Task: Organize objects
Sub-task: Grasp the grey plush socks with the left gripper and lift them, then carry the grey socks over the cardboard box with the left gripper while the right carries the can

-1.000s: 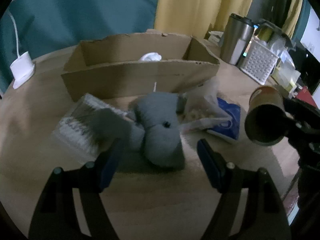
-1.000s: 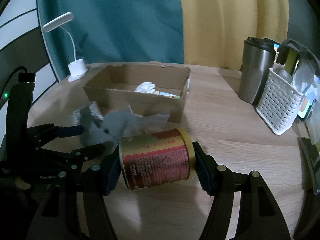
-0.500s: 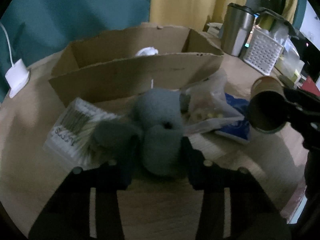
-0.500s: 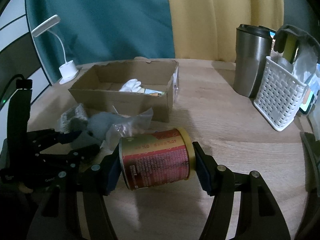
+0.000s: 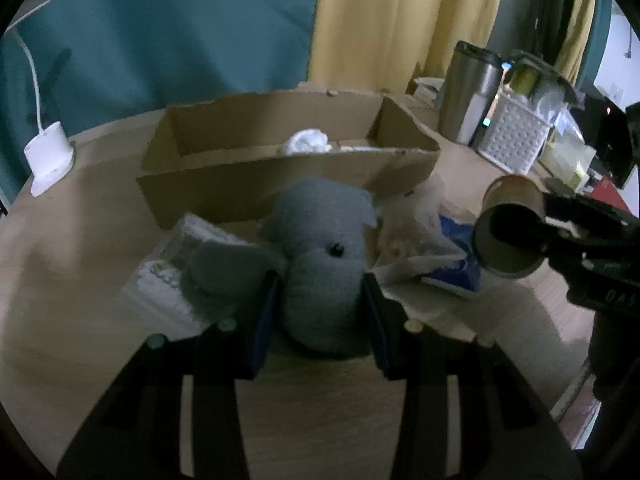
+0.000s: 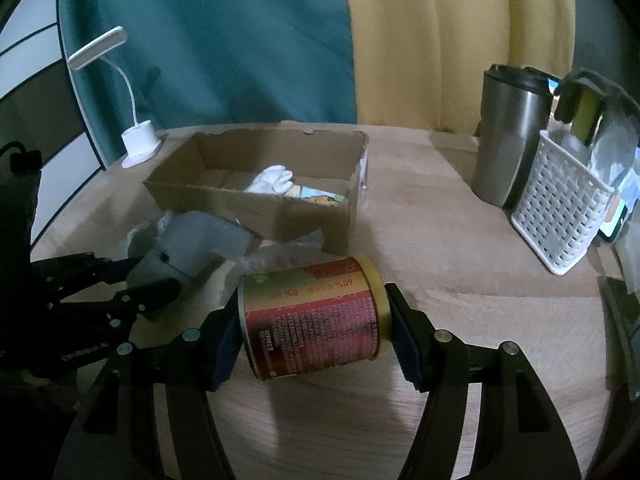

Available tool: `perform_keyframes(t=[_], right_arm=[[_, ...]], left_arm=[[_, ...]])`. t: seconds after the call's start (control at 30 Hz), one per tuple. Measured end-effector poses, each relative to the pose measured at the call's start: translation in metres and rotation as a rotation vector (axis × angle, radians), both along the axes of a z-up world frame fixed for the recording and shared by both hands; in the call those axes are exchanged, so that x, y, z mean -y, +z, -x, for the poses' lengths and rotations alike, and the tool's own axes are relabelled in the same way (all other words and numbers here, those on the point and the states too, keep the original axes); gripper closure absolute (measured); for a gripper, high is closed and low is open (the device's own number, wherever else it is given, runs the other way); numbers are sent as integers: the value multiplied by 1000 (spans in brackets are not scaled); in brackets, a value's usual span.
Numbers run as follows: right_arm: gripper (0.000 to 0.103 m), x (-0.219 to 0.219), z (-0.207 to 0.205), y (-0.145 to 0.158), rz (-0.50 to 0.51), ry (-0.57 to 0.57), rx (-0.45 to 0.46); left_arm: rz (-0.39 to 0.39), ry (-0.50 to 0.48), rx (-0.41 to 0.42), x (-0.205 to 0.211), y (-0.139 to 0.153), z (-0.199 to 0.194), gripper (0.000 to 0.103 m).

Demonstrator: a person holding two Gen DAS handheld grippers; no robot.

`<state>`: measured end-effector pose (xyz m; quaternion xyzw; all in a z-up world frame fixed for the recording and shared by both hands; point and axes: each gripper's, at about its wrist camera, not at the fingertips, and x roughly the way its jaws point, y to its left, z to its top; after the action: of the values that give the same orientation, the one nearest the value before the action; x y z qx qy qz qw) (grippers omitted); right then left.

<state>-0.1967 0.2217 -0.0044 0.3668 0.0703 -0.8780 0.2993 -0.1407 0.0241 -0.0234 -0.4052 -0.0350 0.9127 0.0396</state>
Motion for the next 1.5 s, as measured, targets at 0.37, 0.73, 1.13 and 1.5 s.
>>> perform_keyframes(t=[0.37, 0.73, 1.13, 1.5], right_arm=[[35, 7, -6, 14, -10, 6, -34], [35, 16, -9, 29, -8, 11, -67], [35, 21, -2, 40, -3, -1, -86], [35, 27, 6, 45, 3, -4, -94]], left_arm=[[-22, 1, -61, 12, 24, -8, 61], [-35, -2, -124, 23, 47, -13, 61], [-39, -1, -164, 35, 63, -7, 61], [-44, 1, -166, 42, 67, 8, 61]])
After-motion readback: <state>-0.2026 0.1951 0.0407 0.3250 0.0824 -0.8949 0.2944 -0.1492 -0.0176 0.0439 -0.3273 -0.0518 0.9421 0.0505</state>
